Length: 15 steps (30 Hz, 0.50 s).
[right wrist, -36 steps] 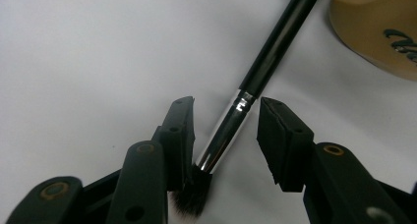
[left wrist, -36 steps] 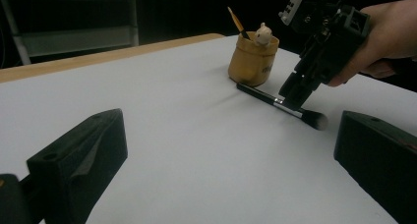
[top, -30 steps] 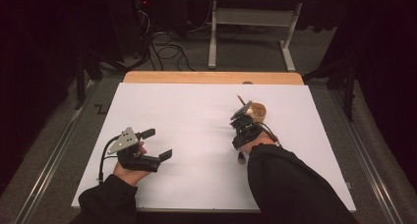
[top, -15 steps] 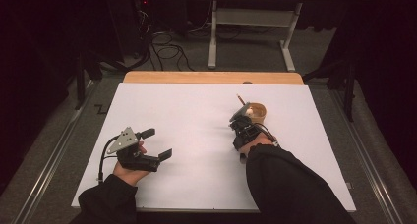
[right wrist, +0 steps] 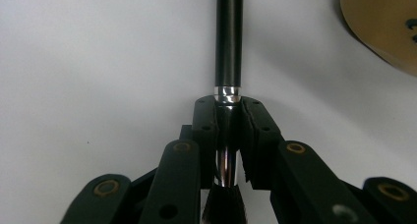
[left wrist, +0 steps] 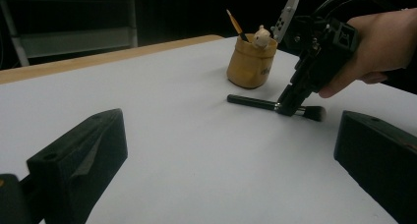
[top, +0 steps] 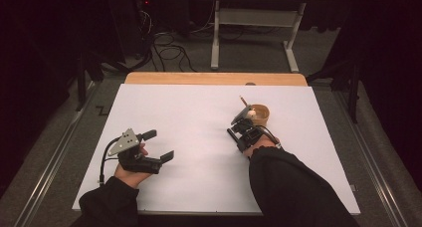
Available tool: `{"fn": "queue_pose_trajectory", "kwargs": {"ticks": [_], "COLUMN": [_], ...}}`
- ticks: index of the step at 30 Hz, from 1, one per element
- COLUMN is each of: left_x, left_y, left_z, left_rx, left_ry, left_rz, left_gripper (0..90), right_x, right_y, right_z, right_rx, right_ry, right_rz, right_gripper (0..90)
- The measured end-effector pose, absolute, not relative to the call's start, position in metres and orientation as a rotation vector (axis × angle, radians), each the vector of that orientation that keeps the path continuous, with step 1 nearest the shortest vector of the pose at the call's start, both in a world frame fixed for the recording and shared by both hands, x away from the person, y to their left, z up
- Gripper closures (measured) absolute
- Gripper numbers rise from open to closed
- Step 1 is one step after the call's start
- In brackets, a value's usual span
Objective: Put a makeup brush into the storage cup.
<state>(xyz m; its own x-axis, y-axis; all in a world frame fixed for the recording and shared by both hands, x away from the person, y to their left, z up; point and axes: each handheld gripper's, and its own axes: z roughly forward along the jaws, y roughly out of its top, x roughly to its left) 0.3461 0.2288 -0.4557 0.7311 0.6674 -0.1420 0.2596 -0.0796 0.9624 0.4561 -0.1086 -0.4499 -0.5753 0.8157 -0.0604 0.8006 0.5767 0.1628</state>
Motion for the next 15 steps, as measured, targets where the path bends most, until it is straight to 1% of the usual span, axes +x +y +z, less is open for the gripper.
{"fn": "queue_pose_trajectory", "kwargs": {"ticks": [11, 15], "left_x": [0.3467, 0.3465], "left_y": [0.229, 0.2283], "left_z": [-0.4553, -0.455], "left_rx": [1.658, 1.658], "left_ry": [0.755, 0.753], "left_rz": [0.401, 0.406], "left_gripper": [0.3, 0.3], "right_x": [0.4557, 0.4511], "right_y": [-0.1084, -0.1064], "right_z": [-0.4492, -0.443], "right_rx": [1.352, 1.325], "right_ry": [2.684, 2.7], "right_rz": [0.181, 0.213], "right_gripper": [79.7, 79.7]}}
